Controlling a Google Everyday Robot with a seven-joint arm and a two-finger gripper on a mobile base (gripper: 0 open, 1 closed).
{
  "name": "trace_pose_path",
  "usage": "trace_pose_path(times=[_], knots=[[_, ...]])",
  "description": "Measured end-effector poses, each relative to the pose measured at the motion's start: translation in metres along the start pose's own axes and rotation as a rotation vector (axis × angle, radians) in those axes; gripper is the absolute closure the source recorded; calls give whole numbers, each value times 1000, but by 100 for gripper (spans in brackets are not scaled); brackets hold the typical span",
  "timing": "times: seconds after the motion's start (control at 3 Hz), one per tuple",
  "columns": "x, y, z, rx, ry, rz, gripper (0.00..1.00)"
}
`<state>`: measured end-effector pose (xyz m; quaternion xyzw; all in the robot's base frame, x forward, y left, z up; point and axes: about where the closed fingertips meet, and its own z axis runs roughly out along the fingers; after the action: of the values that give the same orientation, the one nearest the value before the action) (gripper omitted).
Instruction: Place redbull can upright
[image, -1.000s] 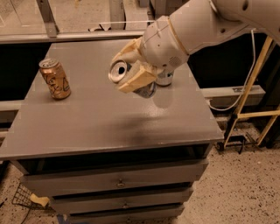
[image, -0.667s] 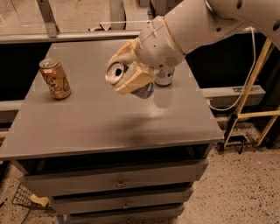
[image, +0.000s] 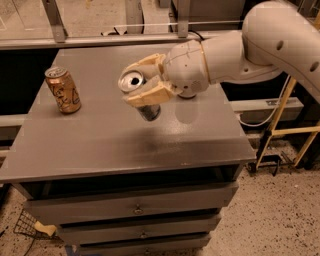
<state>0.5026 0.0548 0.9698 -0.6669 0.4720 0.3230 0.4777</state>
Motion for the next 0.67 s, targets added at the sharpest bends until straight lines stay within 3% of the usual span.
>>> trace_pose_path(times=[0.33,0.67], knots=[[-14,-6,-5,35,-133,78,100],[-21,-9,-5,59,-191,151,100]])
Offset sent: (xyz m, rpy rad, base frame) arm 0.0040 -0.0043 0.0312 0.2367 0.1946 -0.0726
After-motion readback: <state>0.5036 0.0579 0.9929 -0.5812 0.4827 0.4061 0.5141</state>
